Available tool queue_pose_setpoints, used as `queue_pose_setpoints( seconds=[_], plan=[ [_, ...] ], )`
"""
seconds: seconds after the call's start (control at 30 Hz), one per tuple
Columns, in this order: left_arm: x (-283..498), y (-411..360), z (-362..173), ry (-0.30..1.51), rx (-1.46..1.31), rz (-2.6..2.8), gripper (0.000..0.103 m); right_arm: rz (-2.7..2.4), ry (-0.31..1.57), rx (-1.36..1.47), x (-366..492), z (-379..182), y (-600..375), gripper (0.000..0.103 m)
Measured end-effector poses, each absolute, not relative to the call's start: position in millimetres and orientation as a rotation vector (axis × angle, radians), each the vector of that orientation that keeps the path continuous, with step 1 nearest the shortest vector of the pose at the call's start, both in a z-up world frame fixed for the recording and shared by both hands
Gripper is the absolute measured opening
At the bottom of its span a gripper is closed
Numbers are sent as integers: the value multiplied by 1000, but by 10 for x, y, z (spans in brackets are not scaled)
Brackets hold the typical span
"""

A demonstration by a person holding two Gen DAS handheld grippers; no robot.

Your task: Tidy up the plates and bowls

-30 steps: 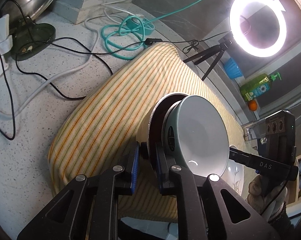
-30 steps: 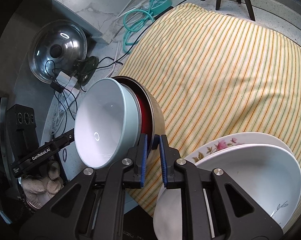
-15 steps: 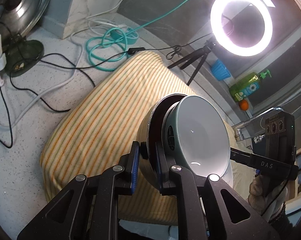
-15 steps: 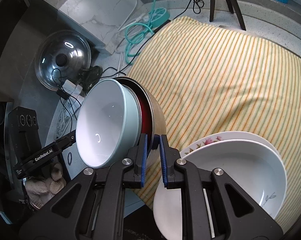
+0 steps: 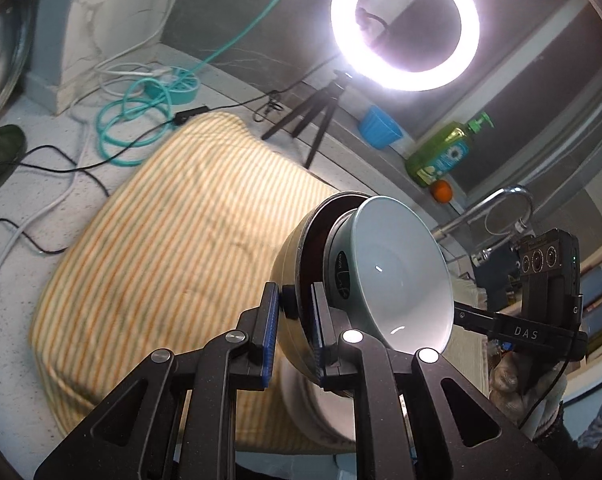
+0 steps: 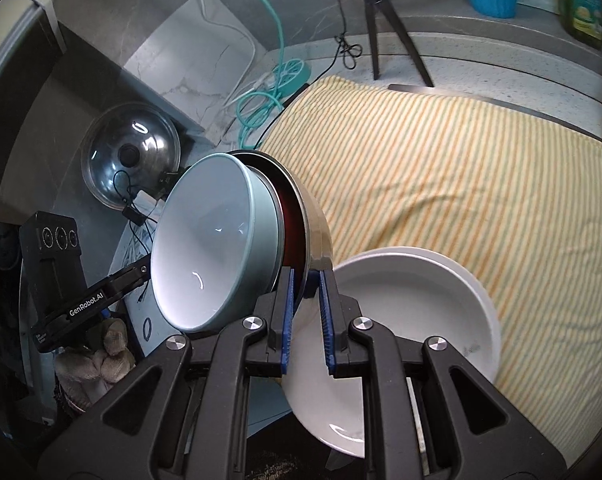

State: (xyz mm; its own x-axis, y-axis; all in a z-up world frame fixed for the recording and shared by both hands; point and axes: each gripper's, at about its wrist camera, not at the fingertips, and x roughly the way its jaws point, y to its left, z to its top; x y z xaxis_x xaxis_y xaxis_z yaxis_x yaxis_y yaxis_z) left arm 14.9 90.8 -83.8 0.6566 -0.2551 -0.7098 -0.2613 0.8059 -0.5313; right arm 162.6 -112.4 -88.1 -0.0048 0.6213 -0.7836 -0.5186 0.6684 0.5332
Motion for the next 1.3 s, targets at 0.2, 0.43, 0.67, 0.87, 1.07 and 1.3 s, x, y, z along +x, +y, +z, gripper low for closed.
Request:
queue_pose_setpoints(
  seconds=[0.2,0.43,0.67,0.87,1.07,1.3],
  plan=[
    [259,629,-863,894,-637,-62,12,845,1293,125,1612,-880,-1522,14],
    [328,362,-929,925,-622,-103,12,791,1311,152,1593,-981,-1868,14],
    [314,209,-1013,957,-621,-113,12,766,1338,166,1545,-1115,-2047,13],
    [299,174,-1067,977,-621,-107,12,762,1354,162,1498,-1196,-2118,14],
    [293,171,-1112,989,-620,-97,12,764,1367,159,1478,-1260,-2122,14],
    [296,172,-1128,993,-618,-95,12,767,1376,165,1496,-1295,-2127,14]
  ],
)
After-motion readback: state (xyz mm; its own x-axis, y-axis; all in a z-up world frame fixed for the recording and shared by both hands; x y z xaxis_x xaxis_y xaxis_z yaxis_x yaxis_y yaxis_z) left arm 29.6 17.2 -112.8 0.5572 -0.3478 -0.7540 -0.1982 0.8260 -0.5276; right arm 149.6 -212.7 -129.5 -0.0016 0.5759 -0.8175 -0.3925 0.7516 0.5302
